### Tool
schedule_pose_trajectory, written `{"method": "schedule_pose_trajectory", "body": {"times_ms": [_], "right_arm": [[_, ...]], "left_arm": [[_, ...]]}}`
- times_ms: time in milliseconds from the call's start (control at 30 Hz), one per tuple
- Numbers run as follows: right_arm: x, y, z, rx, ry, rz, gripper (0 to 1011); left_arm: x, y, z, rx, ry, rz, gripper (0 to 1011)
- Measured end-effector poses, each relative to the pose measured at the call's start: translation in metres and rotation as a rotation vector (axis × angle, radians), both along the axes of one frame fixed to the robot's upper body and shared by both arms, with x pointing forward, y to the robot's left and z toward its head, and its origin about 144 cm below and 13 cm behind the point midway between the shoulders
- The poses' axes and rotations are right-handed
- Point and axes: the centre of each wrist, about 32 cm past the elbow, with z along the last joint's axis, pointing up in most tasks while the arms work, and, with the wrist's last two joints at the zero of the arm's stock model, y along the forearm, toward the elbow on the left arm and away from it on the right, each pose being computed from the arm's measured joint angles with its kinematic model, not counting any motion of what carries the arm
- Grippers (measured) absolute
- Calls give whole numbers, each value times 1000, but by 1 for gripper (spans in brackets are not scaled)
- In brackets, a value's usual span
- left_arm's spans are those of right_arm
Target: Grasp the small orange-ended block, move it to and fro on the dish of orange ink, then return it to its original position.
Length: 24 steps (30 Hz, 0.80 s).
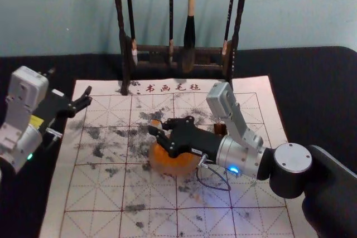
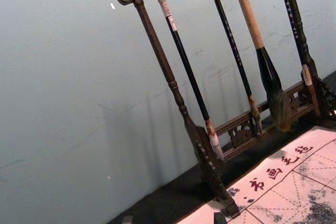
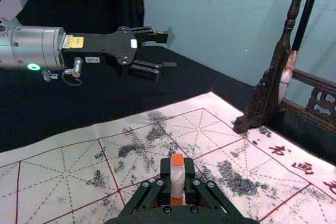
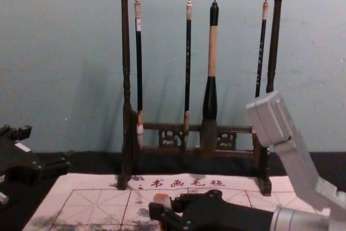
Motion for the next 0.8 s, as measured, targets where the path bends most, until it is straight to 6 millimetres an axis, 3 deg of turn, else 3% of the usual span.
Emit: {"method": "schedule_pose_trajectory", "body": {"times_ms": [800], "right_arm": [[3,-11,1,-13,-9,-51,111]], "left_arm": [[0,0,0,0,0,0,1001]]}}
